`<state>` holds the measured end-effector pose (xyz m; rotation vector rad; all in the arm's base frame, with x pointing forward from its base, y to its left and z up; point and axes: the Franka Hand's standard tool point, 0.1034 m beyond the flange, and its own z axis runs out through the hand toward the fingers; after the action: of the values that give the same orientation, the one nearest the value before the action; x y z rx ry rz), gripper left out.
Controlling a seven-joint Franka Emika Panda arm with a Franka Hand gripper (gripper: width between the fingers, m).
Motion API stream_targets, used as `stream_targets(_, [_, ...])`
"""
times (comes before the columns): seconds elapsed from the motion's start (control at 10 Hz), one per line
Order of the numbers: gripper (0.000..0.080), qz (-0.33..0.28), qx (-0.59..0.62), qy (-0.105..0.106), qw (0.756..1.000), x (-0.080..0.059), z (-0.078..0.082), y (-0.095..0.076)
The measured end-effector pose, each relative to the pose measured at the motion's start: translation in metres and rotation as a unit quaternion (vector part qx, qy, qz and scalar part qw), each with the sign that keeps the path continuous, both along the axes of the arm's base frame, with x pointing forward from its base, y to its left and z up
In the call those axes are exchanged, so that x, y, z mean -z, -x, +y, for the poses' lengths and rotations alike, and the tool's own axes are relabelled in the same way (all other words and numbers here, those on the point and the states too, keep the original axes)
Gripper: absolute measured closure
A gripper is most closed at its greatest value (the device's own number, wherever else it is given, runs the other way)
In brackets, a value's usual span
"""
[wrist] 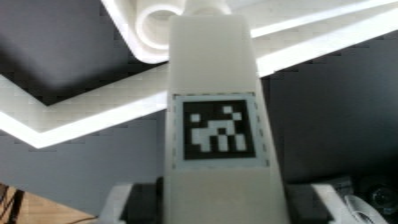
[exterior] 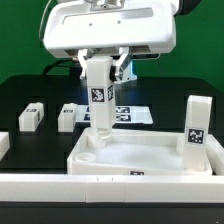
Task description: Assemble desk
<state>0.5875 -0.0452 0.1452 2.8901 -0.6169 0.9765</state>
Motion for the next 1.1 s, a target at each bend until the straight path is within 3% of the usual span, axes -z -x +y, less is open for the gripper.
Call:
stream_targets(0.2, [0.0511,0.012,0.002,-0.002,1.000,0.014,0.006,0.002])
stream_targets(0.8, [0.0511,0.011,0.018,0.005,1.000,0.014,-0.026,-0.005])
stream_targets(1.1, [0.0511,0.014,0.020,0.010,1.000,0.022,-0.028,-0.003])
